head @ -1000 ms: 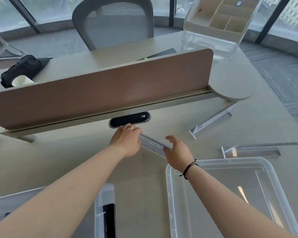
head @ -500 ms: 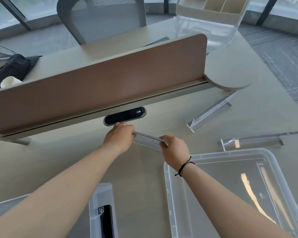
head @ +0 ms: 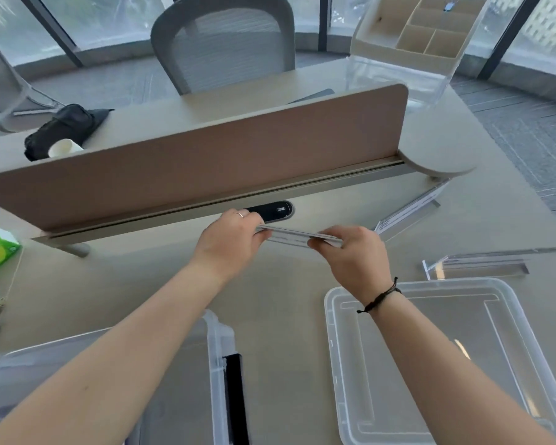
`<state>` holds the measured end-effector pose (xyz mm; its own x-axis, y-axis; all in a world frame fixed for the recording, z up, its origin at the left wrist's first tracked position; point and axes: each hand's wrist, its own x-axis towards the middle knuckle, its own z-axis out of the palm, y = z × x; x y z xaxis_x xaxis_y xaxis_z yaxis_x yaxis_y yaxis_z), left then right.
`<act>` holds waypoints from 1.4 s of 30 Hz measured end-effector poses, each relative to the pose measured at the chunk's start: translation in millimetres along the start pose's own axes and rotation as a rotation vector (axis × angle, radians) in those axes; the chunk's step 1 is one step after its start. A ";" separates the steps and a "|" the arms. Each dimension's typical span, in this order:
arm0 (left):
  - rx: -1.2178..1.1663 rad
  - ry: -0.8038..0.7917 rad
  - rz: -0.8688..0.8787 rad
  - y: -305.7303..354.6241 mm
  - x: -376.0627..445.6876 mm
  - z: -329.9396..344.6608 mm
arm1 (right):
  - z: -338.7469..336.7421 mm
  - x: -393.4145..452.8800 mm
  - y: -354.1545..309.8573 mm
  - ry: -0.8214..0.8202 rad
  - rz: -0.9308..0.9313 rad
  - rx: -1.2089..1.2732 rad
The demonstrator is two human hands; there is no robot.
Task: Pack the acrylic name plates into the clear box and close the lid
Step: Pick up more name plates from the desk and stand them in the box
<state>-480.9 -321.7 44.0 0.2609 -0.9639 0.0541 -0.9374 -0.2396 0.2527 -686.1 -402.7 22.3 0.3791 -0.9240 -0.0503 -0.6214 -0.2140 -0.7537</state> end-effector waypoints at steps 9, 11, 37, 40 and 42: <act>-0.028 0.127 -0.026 -41.9 -92.6 -76.6 | 9.7 -53.6 -96.1 0.044 -0.145 -0.112; -0.049 0.126 -0.070 -51.0 -118.1 -86.6 | 18.0 -67.6 -110.3 0.046 -0.175 -0.116; -0.020 -0.190 -0.452 -135.1 -343.2 -54.8 | 172.2 -164.7 -162.4 -0.645 -0.265 -0.393; -0.037 -0.283 -0.455 -131.3 -345.8 -43.8 | 185.4 -165.6 -157.1 -0.700 -0.282 -0.456; -0.057 -0.330 -0.468 -131.1 -346.1 -37.5 | 194.6 -166.3 -153.5 -0.726 -0.265 -0.478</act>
<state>-439.6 47.7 28.3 0.5503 -0.7443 -0.3785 -0.7231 -0.6514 0.2296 -520.3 -154.5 18.9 0.7884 -0.4332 -0.4369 -0.6091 -0.6491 -0.4556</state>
